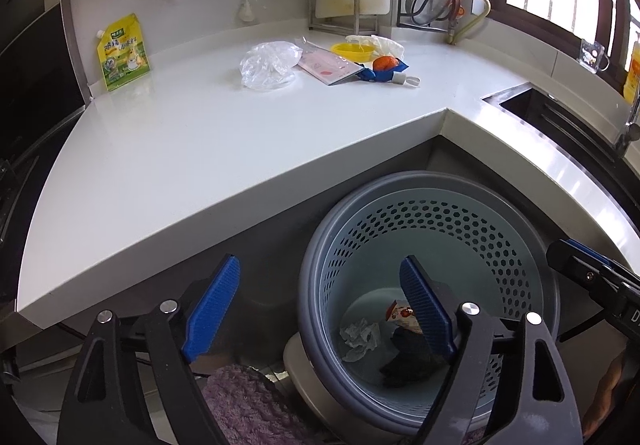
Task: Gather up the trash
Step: 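Raise both open tools from the bin back toward the counter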
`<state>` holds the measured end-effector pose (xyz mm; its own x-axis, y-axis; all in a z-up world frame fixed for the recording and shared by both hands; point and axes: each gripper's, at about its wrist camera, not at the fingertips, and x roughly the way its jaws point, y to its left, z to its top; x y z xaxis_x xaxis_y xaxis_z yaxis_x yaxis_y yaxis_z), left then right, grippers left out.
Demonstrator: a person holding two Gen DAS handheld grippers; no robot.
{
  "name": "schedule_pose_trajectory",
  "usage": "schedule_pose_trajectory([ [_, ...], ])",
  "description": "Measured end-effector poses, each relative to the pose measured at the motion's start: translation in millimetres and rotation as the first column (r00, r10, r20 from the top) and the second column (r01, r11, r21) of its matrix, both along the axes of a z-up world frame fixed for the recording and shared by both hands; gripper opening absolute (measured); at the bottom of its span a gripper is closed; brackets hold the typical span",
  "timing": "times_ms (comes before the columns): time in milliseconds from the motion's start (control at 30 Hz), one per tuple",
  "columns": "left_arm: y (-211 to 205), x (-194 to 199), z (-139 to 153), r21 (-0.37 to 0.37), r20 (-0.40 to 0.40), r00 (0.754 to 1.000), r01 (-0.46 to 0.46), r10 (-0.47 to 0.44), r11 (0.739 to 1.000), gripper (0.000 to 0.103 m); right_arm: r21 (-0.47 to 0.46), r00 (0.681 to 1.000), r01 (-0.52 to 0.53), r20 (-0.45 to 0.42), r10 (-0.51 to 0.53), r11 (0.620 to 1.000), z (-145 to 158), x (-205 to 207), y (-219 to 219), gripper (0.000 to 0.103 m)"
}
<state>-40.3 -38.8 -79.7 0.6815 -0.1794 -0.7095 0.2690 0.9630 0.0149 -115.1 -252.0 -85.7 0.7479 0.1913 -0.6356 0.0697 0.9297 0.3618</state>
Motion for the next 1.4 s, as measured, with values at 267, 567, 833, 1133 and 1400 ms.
schedule_pose_trajectory([
  [267,8,6,7,-0.013,0.003,1.000,-0.023,0.024,1.000,0.092,0.001,0.999,0.012,0.034,-0.012,1.000,9,-2,-6,0.065],
  [567,25,18,20,-0.050,0.010,0.998,-0.062,0.063,0.997,0.096,0.022,0.999,0.025,0.046,-0.026,0.999,11,5,-9,0.071],
  [833,39,45,40,-0.056,0.070,0.991,-0.114,0.118,0.992,0.097,-0.022,0.997,0.005,0.079,-0.003,1.000,21,26,-4,0.071],
  [1133,42,97,54,-0.060,0.101,0.979,-0.170,0.175,0.984,0.097,-0.099,0.987,-0.038,0.150,0.053,0.994,56,90,0,0.071],
  [1400,36,136,57,-0.045,0.106,0.975,-0.189,0.193,0.981,0.097,-0.206,0.981,-0.114,0.132,0.143,0.972,72,166,15,0.071],
])
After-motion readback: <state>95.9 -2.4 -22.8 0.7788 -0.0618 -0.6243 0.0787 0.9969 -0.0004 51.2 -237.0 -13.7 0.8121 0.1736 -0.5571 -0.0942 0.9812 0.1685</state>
